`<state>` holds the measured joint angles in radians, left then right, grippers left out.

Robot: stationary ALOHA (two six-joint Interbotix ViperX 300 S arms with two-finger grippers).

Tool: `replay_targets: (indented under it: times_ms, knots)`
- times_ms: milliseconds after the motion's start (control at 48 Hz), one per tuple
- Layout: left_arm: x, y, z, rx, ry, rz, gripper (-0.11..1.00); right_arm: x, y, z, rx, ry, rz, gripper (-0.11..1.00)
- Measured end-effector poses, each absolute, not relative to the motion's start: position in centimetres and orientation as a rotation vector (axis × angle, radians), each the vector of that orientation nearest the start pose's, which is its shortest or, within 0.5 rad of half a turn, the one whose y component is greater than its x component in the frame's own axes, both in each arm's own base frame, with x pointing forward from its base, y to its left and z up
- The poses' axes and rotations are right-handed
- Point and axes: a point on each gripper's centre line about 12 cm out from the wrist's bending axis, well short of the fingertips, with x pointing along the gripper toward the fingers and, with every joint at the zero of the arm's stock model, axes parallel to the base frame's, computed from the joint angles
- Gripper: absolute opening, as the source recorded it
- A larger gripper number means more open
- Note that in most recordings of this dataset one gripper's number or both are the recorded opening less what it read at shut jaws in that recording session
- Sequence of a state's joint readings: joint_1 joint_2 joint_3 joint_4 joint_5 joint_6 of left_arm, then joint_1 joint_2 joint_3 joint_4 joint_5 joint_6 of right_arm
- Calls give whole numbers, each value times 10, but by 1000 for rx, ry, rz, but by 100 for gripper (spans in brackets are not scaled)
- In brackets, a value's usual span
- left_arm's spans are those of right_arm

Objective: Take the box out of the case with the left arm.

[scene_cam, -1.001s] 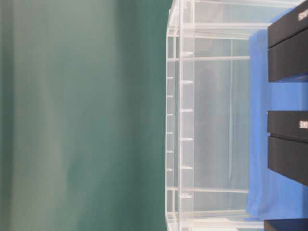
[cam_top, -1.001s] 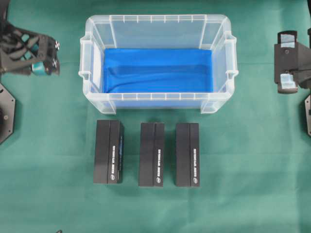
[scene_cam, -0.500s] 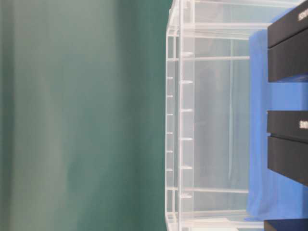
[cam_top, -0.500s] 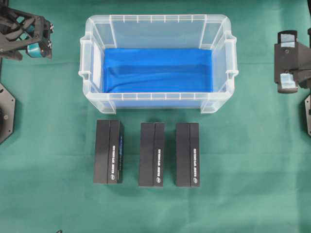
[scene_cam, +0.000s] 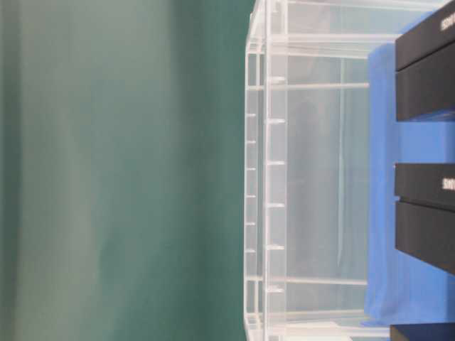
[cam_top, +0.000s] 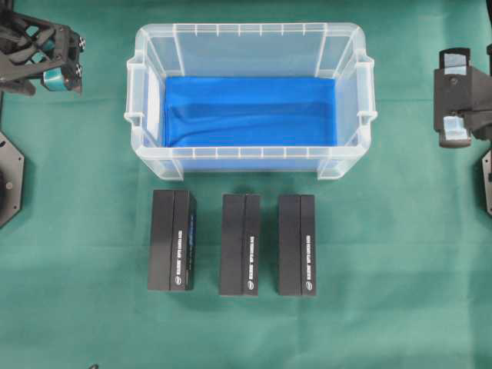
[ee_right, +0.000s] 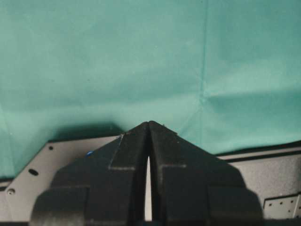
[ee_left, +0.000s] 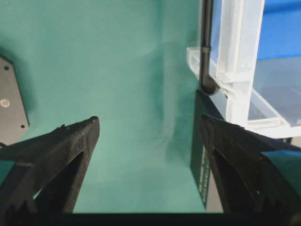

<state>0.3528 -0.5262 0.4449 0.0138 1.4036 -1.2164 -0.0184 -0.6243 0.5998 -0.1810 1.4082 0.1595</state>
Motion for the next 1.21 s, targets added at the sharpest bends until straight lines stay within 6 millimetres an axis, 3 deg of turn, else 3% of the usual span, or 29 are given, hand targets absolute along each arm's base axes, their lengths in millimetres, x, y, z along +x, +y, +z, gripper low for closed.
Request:
replay_targets:
  times_ms: [1209]
  knots:
    - [218, 82, 327, -1237, 940, 1065, 90, 194, -25, 298, -5, 1364, -254, 0]
